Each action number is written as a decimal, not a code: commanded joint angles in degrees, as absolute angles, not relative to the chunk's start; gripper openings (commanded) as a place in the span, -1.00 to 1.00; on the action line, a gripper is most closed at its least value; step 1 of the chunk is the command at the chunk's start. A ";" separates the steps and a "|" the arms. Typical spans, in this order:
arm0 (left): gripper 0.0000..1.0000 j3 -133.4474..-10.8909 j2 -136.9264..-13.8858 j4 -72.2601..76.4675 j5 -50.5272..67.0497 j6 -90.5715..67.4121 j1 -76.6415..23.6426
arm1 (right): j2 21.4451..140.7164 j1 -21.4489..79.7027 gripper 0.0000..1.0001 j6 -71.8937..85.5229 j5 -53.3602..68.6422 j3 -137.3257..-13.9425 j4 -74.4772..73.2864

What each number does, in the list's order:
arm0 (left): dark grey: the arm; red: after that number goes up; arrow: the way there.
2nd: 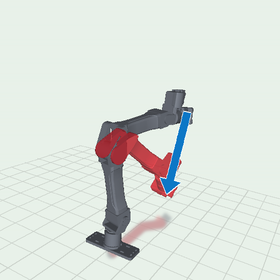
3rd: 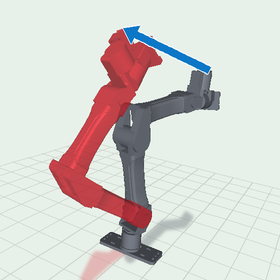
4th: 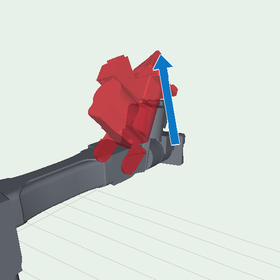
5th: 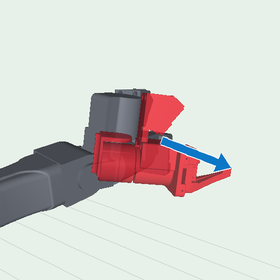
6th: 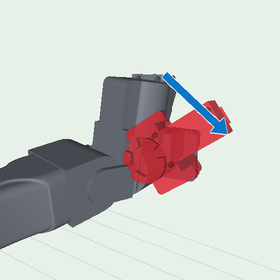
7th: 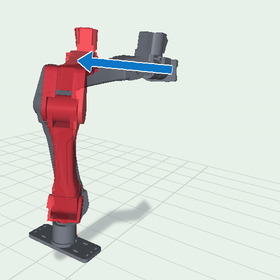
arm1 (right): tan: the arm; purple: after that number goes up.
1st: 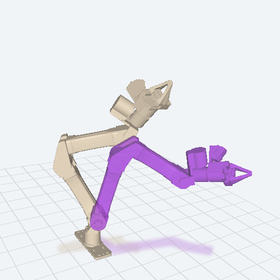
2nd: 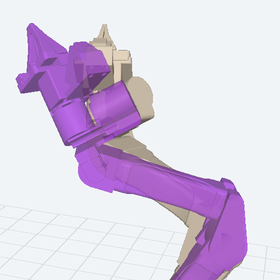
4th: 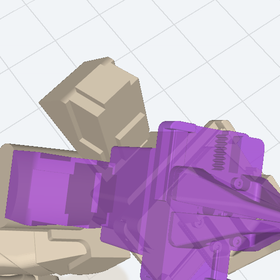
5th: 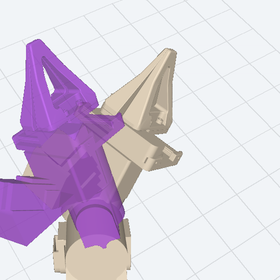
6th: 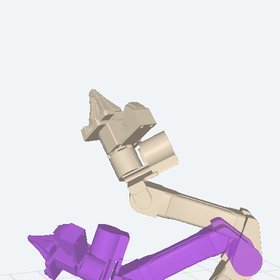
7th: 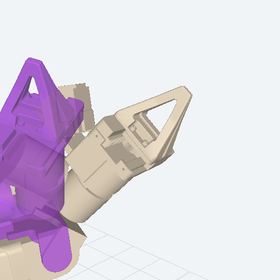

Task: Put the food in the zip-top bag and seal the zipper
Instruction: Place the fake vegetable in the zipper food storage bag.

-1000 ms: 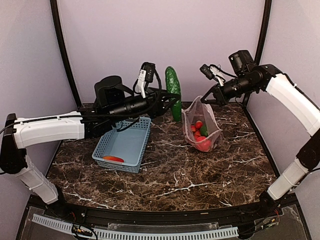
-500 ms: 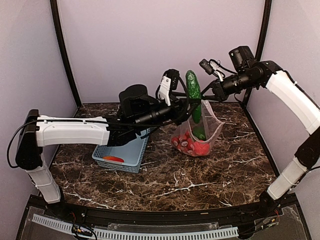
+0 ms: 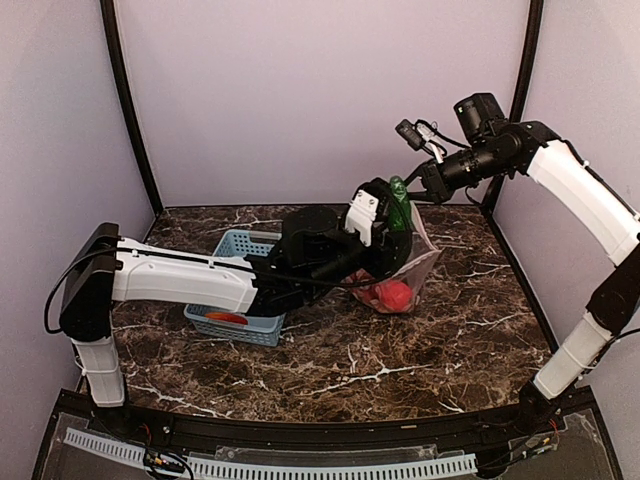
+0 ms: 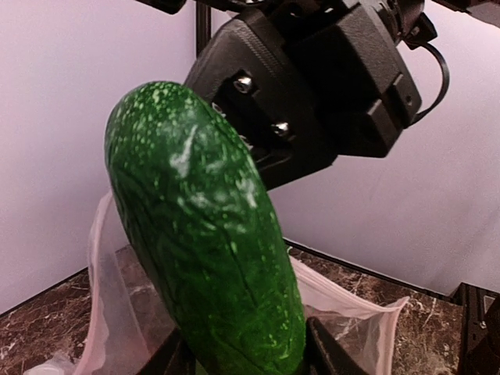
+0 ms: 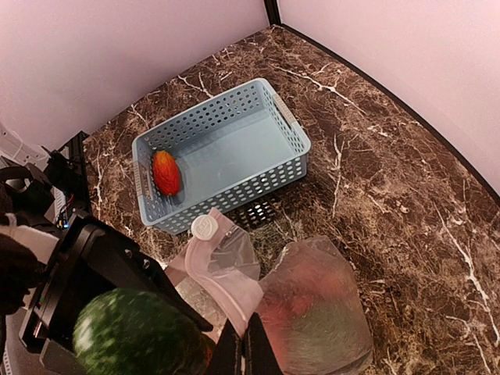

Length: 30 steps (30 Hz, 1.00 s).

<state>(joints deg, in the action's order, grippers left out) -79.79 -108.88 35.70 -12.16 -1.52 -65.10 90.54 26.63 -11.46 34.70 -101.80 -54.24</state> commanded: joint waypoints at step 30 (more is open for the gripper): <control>0.14 -76.07 -92.57 2.69 -21.91 -44.42 -66.14 | 88.85 26.99 -1.00 -11.96 32.67 -97.36 -50.46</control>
<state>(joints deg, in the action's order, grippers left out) -78.59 -90.11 11.38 -24.18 -30.13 -65.91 89.56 26.63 -11.70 32.14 -97.84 -52.27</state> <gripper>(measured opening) 0.557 0.005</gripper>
